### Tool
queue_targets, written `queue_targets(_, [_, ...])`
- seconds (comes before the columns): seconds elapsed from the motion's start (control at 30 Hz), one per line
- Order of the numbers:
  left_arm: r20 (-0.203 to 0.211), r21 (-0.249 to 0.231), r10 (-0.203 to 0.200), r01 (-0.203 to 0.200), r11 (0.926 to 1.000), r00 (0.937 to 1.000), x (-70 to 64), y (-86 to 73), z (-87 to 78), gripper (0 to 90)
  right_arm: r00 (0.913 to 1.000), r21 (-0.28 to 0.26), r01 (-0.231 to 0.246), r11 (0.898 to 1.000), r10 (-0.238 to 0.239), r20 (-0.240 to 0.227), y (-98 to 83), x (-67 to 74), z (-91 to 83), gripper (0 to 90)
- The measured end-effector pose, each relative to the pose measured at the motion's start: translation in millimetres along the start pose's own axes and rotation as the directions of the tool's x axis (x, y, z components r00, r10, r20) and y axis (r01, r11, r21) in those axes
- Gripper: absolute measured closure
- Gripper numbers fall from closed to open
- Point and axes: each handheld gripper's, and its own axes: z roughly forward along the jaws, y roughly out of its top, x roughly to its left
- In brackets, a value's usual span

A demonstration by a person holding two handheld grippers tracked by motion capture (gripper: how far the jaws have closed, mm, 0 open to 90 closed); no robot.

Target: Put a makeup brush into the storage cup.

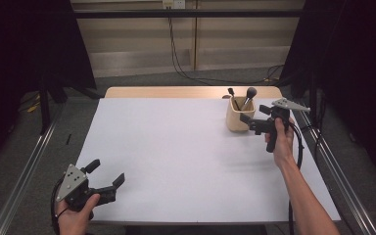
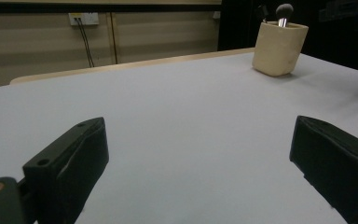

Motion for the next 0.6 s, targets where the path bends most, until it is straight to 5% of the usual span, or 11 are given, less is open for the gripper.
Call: queue_targets(0.6, [-0.012, 0.015, 0.022, -0.022, 0.9996, 0.9997, -2.0, -1.4, -4.4, 4.2, 0.9968, 0.000, 0.044, 0.999, -0.044, 0.067, -15.0, 24.8, -37.5, 4.0])
